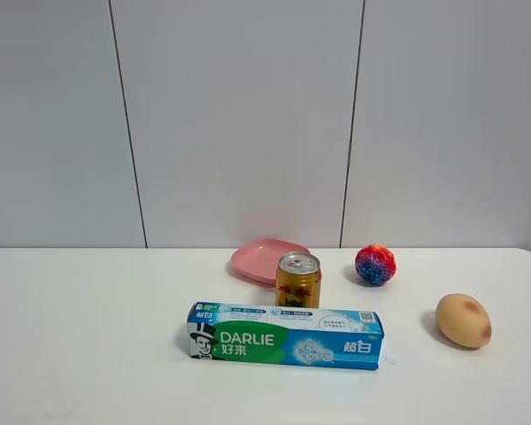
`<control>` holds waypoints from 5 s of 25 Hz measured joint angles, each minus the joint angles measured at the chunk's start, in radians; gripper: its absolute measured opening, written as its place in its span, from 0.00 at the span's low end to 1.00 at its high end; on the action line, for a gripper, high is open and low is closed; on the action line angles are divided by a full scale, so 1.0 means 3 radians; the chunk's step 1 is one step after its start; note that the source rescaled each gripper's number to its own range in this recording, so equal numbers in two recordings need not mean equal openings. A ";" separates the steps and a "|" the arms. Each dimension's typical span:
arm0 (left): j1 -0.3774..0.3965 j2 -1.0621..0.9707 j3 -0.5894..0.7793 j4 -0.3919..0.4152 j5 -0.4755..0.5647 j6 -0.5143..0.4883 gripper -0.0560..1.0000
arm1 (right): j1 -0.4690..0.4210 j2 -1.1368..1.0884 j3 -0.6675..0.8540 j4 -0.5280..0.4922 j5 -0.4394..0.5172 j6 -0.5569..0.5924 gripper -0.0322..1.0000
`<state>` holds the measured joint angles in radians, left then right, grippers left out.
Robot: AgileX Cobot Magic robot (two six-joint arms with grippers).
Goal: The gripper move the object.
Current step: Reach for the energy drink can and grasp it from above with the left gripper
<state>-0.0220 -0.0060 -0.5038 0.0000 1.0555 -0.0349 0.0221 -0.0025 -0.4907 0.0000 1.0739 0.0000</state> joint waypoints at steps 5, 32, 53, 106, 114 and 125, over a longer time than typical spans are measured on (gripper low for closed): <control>0.0000 0.0000 0.0000 0.0000 0.0000 0.0000 0.37 | 0.0000 0.0000 0.0000 0.0000 0.0000 0.0000 1.00; 0.0000 0.0000 0.0000 0.0000 0.0000 0.0000 0.37 | 0.0000 0.0000 0.0000 0.0000 0.0000 0.0000 1.00; 0.0000 0.0156 -0.0147 -0.0104 -0.0004 -0.0007 0.37 | 0.0000 0.0000 0.0000 0.0000 0.0000 0.0000 1.00; -0.2162 0.8273 -0.6412 -0.0200 0.0555 0.0173 1.00 | 0.0000 0.0000 0.0000 0.0000 0.0000 0.0000 1.00; -0.2162 0.8410 -0.6415 -0.0165 0.0454 0.0176 1.00 | 0.0000 0.0000 0.0000 0.0000 0.0000 0.0000 1.00; -0.2162 0.8525 -0.6415 -0.0128 0.0329 0.0317 1.00 | 0.0000 0.0000 0.0000 0.0000 0.0000 0.0000 1.00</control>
<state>-0.6706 2.5515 -2.4284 -0.0384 1.1543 0.0602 0.0221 -0.0025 -0.4907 0.0000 1.0739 0.0000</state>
